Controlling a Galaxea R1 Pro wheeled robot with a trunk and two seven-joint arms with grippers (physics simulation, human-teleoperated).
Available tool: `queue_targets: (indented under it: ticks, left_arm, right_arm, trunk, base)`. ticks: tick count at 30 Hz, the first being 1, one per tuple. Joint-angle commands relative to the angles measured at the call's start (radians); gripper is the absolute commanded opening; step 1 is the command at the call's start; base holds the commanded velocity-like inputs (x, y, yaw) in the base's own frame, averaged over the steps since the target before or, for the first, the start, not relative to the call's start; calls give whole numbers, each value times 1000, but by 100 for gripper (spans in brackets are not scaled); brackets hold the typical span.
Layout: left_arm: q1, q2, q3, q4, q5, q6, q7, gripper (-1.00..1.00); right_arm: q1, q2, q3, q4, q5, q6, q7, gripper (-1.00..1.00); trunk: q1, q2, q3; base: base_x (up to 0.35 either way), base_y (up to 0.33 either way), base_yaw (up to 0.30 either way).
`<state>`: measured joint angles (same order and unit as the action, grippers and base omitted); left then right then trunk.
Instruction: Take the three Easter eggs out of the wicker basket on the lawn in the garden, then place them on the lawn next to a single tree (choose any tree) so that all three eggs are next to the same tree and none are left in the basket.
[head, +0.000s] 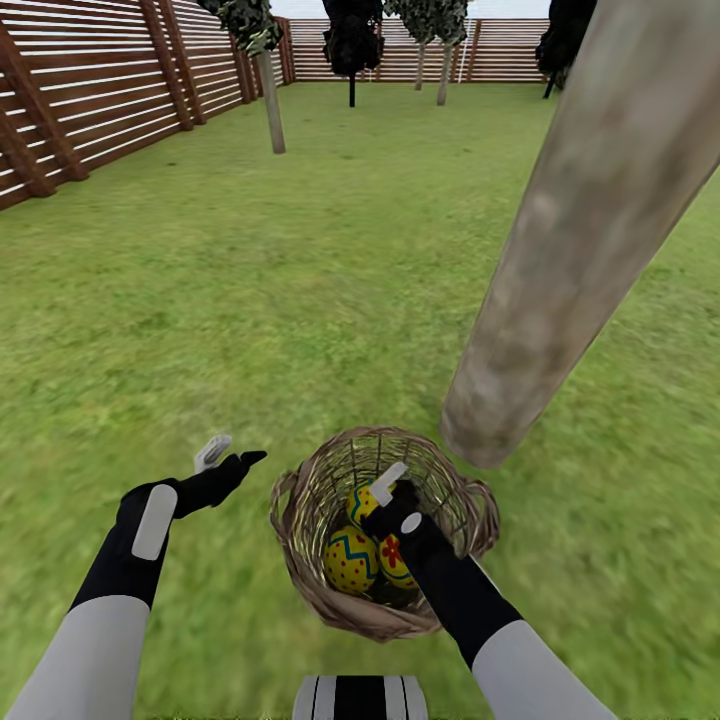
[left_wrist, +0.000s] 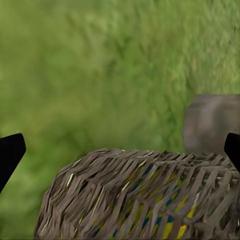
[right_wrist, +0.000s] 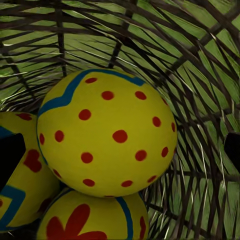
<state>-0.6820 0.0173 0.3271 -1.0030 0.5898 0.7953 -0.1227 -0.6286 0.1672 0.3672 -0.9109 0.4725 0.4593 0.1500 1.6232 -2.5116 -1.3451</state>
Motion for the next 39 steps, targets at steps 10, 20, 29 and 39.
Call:
queue_targets:
  ticks: [10,20,29,39]
  left_arm:
    - [22,11,1,-3,-2,8,-8,100]
    - [32,15,0,-3,-2,7,-8,100]
    - [32,15,0,-2,-1,7,-8,100]
    - [32,15,1,-1,-2,7,-8,100]
  right_arm:
    - [-5,0,0,-5,3,27,9,100]
    - [-5,7,-38,-3,-34,83,8,100]
    - [-5,7,-86,-40,-113,129,6,100]
    - [-9,7,-86,-87,-117,128,3,100]
  trunk:
    - [2,-1,-16]
    - [2,-1,-16]
    - [2,-1,-16]
    - [2,-1,-16]
  base:
    - [0,0,0]
    - [0,0,0]
    - [0,0,0]
    - [0,0,0]
